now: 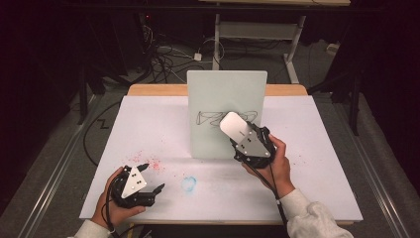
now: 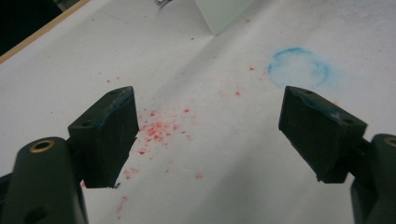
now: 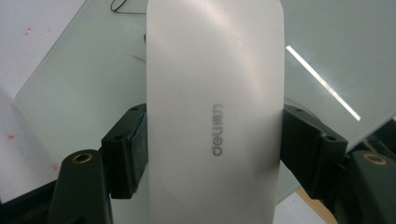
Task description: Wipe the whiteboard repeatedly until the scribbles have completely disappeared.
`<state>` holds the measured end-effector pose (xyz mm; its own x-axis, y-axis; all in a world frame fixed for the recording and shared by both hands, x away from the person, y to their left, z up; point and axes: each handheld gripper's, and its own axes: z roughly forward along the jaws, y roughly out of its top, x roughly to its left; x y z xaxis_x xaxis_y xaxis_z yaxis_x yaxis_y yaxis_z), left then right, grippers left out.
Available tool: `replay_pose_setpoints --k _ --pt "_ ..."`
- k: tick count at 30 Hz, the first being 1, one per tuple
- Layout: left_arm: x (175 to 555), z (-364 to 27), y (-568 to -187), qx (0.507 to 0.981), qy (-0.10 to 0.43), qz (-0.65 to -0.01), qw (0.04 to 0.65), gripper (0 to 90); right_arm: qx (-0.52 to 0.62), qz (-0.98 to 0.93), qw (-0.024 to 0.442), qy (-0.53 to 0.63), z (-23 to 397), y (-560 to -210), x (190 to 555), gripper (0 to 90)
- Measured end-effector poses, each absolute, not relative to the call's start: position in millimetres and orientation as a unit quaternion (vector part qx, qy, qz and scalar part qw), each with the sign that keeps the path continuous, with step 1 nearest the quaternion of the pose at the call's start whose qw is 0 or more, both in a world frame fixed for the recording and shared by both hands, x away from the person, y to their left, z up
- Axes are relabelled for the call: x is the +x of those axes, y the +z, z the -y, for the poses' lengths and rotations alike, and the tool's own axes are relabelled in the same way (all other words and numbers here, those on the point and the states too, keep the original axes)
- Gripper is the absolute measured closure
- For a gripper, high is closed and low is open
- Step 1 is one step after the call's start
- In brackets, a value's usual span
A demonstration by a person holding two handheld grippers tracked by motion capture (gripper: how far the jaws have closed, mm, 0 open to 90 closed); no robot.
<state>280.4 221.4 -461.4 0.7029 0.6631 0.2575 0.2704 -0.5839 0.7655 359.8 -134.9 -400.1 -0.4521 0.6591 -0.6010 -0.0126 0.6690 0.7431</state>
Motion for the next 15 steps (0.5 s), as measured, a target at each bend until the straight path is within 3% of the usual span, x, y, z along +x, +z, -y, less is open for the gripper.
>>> replay_pose_setpoints --k 15 --pt "280.9 -222.7 -462.5 0.849 0.263 -0.277 0.365 19.5 0.19 -0.762 0.539 0.304 77.0 -410.1 374.5 31.2"
